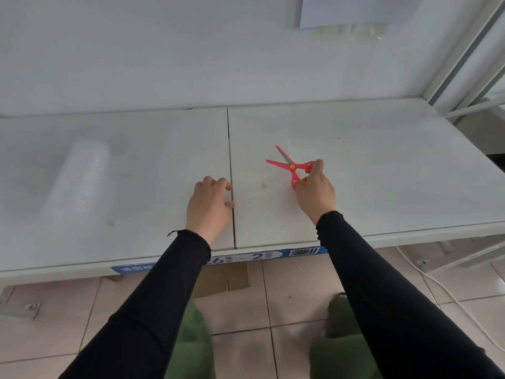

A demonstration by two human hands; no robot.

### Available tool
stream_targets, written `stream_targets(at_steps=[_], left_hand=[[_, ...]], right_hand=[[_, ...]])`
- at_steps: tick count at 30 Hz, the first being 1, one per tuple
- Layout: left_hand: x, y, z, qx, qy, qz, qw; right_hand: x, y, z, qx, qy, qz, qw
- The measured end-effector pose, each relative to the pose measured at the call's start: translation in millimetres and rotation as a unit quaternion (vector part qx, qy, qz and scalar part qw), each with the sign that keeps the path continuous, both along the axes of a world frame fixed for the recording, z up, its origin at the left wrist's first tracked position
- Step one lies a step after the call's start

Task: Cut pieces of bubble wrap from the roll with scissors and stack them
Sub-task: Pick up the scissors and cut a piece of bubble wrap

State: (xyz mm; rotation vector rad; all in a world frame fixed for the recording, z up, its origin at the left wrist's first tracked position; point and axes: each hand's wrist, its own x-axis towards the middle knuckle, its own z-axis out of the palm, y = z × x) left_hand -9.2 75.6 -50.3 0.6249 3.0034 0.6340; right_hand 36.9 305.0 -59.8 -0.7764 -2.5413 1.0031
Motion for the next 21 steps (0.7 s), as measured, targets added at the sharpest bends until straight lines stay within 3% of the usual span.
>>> stream_targets(at_steps=[3,15,18,21], left_hand=[[6,7,0,0.003,-0.014,-0.013,1.0],[-2,13,-3,0.054,-0.042,0.011,0.998],[-2,14,-5,0.05,-0.042,0.008,0.998],[-2,14,-4,0.052,-0.043,0.012,0.998]], right_hand=[[-4,10,-2,0.007,0.042,-0.022,0.999],[-24,6,-11,-0.017,0.031,-0.089,0.995],[-27,6,-8,0.021,0.007,-0.076,0.997],[-25,5,-6,-0.002,0.012,-0.065,0.998]])
